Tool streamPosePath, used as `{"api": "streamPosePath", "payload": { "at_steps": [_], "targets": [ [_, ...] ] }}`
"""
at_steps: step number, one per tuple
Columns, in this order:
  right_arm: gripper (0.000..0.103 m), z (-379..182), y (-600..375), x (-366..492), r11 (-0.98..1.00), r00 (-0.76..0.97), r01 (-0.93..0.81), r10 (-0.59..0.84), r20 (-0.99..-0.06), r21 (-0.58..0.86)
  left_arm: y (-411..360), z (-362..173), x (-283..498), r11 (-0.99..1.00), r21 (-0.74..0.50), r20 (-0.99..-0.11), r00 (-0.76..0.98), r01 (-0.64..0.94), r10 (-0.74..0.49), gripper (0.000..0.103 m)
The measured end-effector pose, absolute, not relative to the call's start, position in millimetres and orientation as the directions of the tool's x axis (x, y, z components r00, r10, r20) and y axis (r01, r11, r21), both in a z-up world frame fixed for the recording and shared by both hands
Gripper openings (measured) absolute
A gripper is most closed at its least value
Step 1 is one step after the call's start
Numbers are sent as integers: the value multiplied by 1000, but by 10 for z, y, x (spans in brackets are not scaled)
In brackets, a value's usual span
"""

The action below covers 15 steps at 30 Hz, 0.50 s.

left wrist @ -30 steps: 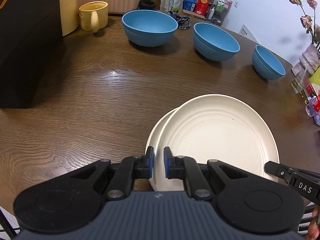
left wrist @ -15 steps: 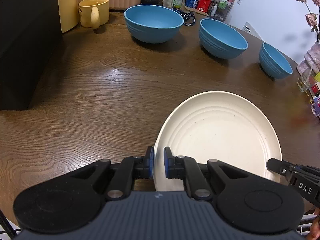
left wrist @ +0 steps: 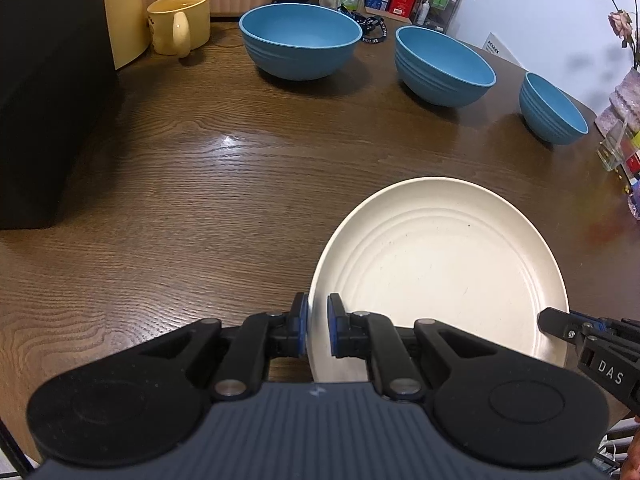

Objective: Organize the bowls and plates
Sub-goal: 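Lower the left gripper's plate onto the right gripper's plate, stacking them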

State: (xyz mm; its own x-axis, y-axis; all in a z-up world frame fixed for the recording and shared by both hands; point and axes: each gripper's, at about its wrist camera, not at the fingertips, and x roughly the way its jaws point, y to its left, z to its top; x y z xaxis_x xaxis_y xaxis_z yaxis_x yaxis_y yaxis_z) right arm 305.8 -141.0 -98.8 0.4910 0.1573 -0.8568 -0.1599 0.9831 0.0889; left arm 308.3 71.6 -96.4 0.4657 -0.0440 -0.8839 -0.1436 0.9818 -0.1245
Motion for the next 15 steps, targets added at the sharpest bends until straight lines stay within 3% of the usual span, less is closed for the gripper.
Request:
{"api": "streamPosePath", "payload": {
  "at_steps": [15],
  "targets": [
    [12, -1102, -1207, 3051, 977, 498, -205, 60, -865, -50, 626, -1042, 3115, 988, -79, -888, 459, -130, -11, 11]
  ]
}}
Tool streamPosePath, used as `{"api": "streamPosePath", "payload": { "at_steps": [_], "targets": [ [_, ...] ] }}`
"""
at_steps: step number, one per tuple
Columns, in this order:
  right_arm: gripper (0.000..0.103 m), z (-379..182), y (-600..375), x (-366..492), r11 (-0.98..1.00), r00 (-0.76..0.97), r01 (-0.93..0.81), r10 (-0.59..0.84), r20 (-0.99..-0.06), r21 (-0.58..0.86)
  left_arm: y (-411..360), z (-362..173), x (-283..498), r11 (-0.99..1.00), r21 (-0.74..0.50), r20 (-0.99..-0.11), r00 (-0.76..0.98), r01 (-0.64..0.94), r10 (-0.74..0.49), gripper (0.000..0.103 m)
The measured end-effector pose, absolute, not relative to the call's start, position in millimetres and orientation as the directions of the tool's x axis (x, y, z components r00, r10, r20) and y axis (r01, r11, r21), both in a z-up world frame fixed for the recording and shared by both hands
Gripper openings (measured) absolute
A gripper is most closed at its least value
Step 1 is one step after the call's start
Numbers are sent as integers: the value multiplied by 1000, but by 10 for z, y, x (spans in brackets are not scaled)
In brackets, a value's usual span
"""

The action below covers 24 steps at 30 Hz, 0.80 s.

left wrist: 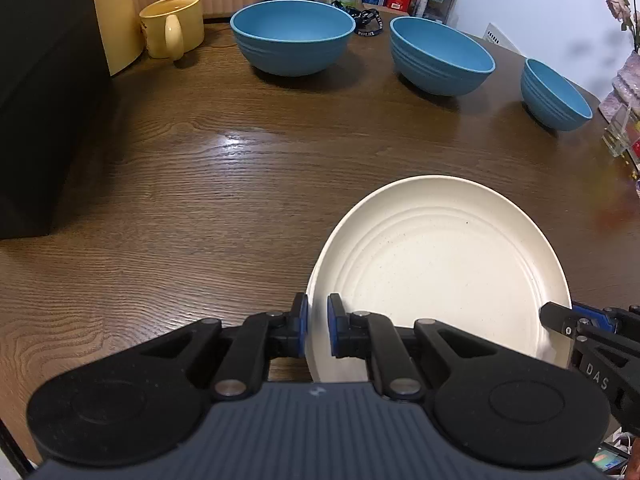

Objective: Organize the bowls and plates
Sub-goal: 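Lower the left gripper's plate onto the right gripper's plate, stacking them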

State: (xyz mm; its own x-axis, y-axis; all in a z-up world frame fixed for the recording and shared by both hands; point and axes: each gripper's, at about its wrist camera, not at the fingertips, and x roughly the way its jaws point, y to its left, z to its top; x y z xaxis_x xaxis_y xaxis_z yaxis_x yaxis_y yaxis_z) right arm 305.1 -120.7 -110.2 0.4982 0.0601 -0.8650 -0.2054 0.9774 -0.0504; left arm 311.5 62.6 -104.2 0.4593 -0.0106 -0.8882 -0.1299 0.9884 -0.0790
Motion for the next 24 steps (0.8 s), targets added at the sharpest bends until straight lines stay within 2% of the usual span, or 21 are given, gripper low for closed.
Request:
{"api": "streamPosePath", "payload": {
  "at_steps": [14, 21, 24],
  "targets": [
    [13, -1198, -1057, 3062, 961, 513, -234, -7, -858, -148, 604, -1079, 3129, 990, -59, -889, 457, -129, 7, 11],
    [13, -1190, -1094, 3088, 965, 509, -228, 7, -861, -128, 616, -1092, 3138, 990, -56, -894, 449, -131, 9, 14],
    [16, -1179, -1124, 3090, 969, 508, -220, 16, -861, -111, 618, -1052, 3126, 990, -50, -887, 462, -131, 17, 39]
  ]
}}
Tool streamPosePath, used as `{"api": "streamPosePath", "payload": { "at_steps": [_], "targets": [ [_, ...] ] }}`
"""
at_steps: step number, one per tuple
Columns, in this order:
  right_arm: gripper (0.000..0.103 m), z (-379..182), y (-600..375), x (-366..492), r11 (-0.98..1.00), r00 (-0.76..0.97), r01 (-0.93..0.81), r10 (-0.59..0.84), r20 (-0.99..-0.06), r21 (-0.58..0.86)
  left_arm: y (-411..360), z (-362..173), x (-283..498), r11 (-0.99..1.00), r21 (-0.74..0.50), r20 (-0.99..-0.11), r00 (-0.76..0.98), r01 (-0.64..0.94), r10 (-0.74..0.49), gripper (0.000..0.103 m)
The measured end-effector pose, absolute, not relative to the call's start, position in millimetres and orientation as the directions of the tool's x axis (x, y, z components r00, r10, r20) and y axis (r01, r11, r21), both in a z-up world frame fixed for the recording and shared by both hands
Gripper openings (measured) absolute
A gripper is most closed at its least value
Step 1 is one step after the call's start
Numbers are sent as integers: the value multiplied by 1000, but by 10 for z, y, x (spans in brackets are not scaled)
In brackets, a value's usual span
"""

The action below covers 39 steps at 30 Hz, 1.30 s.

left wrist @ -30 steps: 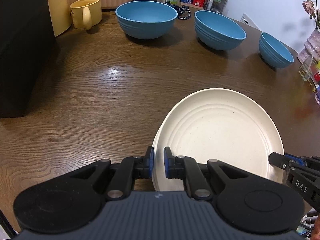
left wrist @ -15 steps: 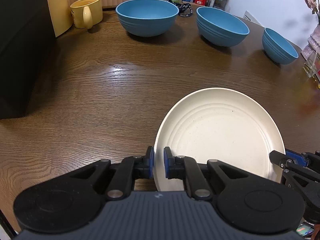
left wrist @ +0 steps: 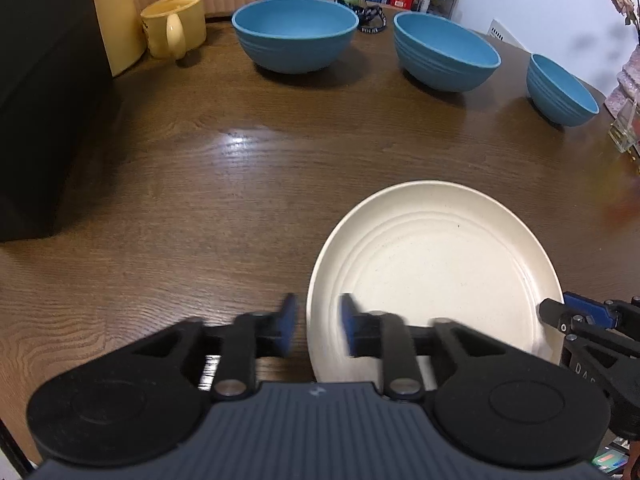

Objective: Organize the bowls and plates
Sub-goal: 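Lower the left gripper's plate onto the right gripper's plate, stacking them, then open both grippers to release the stacked cream plates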

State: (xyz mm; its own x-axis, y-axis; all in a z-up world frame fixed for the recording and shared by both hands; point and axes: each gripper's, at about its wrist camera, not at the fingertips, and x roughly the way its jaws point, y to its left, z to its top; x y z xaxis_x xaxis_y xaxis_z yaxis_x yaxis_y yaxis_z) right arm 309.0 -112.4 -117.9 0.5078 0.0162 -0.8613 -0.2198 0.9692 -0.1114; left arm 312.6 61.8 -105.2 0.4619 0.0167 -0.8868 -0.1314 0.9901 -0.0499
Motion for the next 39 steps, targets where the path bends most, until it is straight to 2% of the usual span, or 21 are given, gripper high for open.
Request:
{"api": "streamPosePath", "payload": {
  "at_steps": [2, 3, 5, 6, 7, 8, 10, 12, 13, 14, 22, 31, 39],
  "targets": [
    [25, -1164, -1152, 3094, 972, 511, -210, 15, -859, -108, 632, -1009, 3111, 990, -33, -878, 478, -138, 37, 60],
    [30, -1152, -1173, 3096, 974, 513, -204, 19, -858, -100, 645, -988, 3106, 989, -30, -874, 484, -142, 43, 64],
    [55, -1127, -1215, 3091, 977, 518, -194, 29, -855, -84, 681, -945, 3097, 988, -31, -867, 496, -151, 48, 84],
    [59, -1112, -1232, 3085, 978, 521, -192, 35, -853, -76, 698, -925, 3086, 987, -31, -864, 501, -157, 53, 88],
    [65, -1094, -1252, 3082, 980, 521, -188, 41, -853, -68, 715, -908, 3076, 986, -29, -861, 505, -166, 60, 99],
    [74, -1078, -1269, 3079, 981, 520, -184, 45, -853, -60, 733, -888, 3066, 984, -28, -858, 510, -174, 66, 103],
    [89, -1041, -1316, 3065, 983, 521, -178, 63, -851, -36, 767, -855, 3038, 983, -28, -851, 520, -179, 70, 103],
    [90, -1003, -1361, 3051, 985, 518, -174, 84, -851, -9, 788, -827, 3003, 984, -33, -849, 525, -176, 66, 103],
    [93, -980, -1382, 3040, 985, 513, -170, 96, -853, 8, 799, -812, 2983, 984, -38, -848, 527, -175, 61, 103],
    [101, -958, -1404, 3029, 986, 512, -167, 107, -852, 24, 808, -796, 2962, 984, -42, -846, 529, -175, 58, 103],
    [103, -723, -1477, 2827, 984, 551, -152, 164, -818, 95, 832, -617, 2707, 983, -80, -820, 571, -166, 30, 103],
    [103, -466, -1559, 2477, 986, 621, -111, 164, -766, 121, 861, -399, 2366, 985, -109, -781, 625, -136, 0, 103],
    [103, -390, -1657, 2178, 983, 656, -78, 175, -734, 165, 938, -342, 2157, 983, -116, -784, 621, -144, -1, 103]
  ]
}}
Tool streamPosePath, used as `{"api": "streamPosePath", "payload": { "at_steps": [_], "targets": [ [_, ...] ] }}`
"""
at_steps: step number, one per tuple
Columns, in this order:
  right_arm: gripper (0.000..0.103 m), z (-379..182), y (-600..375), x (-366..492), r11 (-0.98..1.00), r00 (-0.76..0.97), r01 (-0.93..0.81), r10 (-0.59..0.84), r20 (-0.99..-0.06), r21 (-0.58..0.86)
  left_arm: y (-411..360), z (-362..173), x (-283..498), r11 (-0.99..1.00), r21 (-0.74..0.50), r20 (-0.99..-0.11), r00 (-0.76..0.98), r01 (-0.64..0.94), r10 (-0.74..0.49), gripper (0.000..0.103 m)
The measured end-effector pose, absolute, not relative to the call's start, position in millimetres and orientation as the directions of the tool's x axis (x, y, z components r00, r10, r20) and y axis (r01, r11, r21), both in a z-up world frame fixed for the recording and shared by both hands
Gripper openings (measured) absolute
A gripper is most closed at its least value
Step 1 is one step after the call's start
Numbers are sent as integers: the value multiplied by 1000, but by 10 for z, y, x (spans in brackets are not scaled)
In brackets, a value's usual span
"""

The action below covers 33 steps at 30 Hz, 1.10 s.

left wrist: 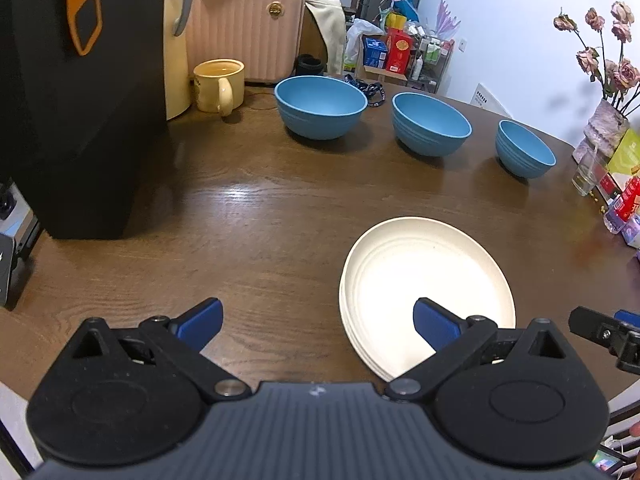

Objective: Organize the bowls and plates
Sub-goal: 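Open both grippers to release the stacked cream plates, then move both open tools away from the plates toward the blue bowls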

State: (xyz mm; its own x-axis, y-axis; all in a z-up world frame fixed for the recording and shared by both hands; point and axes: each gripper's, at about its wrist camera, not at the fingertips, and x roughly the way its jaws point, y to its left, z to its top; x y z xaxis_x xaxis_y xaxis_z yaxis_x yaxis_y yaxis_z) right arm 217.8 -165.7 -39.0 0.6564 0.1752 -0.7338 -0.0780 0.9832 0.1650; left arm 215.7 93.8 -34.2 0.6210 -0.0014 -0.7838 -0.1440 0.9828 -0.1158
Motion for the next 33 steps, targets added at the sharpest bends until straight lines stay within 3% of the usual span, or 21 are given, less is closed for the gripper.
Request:
{"api": "streamPosePath", "payload": {
  "at_steps": [33],
  "targets": [
    [103, 14, -1626, 1984, 981, 711, -78, 180, -680, 178, 1030, 77, 2029, 978, -149, -729, 684, -148, -7, 103]
  ]
}}
